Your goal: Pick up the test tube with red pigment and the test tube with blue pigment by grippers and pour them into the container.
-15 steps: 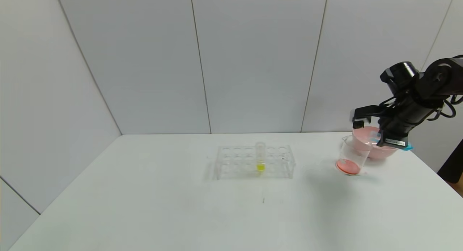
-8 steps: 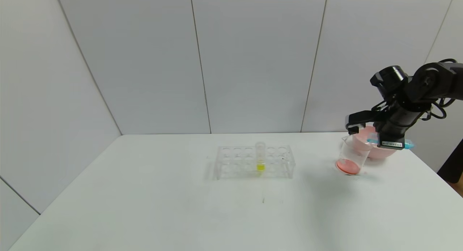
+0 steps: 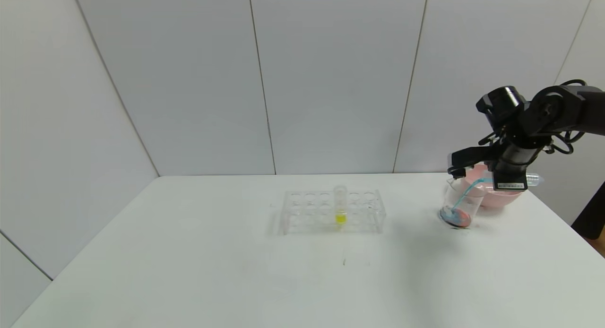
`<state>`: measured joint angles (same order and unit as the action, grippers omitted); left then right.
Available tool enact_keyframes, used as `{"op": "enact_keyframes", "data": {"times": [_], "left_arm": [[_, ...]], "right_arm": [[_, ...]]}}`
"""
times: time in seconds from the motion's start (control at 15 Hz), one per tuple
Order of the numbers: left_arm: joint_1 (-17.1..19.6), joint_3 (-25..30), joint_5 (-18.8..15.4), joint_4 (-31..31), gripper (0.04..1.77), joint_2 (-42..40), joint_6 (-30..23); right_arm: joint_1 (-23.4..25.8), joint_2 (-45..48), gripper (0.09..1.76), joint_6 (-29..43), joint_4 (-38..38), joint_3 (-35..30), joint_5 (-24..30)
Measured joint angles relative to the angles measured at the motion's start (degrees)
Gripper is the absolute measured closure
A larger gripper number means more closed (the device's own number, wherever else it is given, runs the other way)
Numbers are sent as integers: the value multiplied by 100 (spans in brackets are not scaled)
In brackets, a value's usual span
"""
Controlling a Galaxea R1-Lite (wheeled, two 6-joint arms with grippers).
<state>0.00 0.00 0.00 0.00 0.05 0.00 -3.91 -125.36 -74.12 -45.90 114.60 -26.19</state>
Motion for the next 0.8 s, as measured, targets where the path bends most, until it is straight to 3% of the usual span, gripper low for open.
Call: {"op": "enact_keyframes", "data": {"times": [0.47,0.8], "left_arm": [[0,0,0,0,5,0,0],[0,0,0,0,5,0,0]], "right_arm": [[-140,11,136,-266,169,0,-121],[-261,57,136,-460,217,-2,-635]]}}
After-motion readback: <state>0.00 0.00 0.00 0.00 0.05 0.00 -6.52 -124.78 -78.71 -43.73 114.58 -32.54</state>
